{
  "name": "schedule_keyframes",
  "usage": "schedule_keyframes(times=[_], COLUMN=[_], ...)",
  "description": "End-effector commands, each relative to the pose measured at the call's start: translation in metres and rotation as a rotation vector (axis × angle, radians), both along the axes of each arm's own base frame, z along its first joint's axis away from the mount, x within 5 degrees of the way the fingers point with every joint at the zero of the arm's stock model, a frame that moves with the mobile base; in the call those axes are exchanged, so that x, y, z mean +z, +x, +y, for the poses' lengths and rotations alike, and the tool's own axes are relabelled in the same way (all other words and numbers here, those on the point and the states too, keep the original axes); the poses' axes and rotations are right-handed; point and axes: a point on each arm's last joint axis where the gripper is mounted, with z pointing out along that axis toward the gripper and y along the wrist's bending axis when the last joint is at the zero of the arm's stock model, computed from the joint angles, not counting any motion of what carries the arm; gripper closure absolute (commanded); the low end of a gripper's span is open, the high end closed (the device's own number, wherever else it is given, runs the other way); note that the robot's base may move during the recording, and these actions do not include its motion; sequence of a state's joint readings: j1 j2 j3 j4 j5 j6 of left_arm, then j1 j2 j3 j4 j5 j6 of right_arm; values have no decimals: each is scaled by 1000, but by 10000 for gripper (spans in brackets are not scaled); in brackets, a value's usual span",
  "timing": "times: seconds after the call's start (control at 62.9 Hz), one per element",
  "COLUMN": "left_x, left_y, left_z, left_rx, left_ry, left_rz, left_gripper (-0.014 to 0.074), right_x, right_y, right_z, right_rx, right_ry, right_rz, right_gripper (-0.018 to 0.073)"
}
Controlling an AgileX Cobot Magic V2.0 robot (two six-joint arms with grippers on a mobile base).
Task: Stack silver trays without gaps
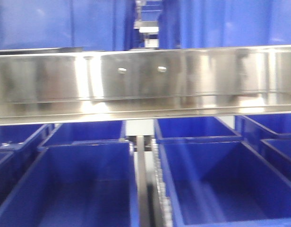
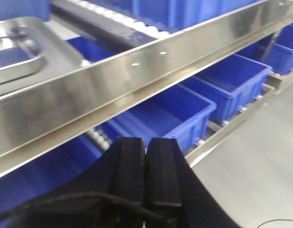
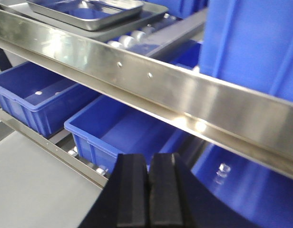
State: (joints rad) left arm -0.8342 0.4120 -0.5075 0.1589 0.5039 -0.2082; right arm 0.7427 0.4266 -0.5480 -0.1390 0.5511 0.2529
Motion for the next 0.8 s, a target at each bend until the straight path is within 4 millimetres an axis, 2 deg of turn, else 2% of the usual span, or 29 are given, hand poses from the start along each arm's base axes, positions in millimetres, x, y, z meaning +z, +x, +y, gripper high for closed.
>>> schedule_keyframes(times=[0.0,0.525,0.605,0.684,0.78], left_x=[16,16,15,15,16], left_y=[1,1,1,3,5], left_z=[-3,-3,-6,-2,9], left_rx=[-20,-20,-20,27,123], left_ry=[-78,-76,-106,-107,-80], left_rz=[-69,-70,-26,-24,-99], left_gripper=[645,645,645,645,645], right_x=[16,16,16,16,16], right_y=[2,2,2,2,2], right_z=[2,2,2,2,2], right_rx=[12,12,12,12,12], right_ry=[46,46,46,46,46], right_rz=[-96,-96,-96,-96,-96], right_gripper=[505,505,505,505,505])
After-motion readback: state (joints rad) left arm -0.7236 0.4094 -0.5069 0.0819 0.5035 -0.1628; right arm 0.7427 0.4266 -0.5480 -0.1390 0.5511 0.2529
